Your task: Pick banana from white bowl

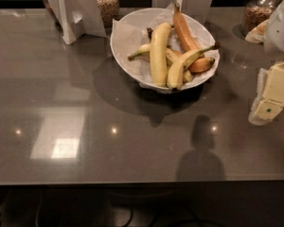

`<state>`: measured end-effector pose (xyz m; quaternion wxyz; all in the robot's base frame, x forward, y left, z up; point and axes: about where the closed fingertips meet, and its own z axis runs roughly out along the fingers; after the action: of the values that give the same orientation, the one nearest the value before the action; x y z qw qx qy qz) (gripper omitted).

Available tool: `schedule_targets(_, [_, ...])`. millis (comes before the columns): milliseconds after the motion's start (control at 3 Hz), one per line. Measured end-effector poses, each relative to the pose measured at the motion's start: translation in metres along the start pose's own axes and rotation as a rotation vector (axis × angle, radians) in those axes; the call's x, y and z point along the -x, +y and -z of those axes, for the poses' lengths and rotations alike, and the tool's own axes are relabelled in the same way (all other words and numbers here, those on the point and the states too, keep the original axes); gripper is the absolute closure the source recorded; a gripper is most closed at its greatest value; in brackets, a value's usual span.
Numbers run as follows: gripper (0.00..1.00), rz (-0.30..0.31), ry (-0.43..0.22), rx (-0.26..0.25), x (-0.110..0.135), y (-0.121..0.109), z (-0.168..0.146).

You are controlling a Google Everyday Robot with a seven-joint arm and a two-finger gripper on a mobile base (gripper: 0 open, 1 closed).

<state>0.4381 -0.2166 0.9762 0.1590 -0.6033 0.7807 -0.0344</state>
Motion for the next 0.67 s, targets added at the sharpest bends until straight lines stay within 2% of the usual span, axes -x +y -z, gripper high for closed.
schedule_targets(333, [0.00, 0.000, 0.000, 0.000, 0.0000, 0.0000, 0.0000])
schedule_targets(667, [0.00, 0.035, -0.040, -0.037, 0.0088, -0.0074, -0.0006])
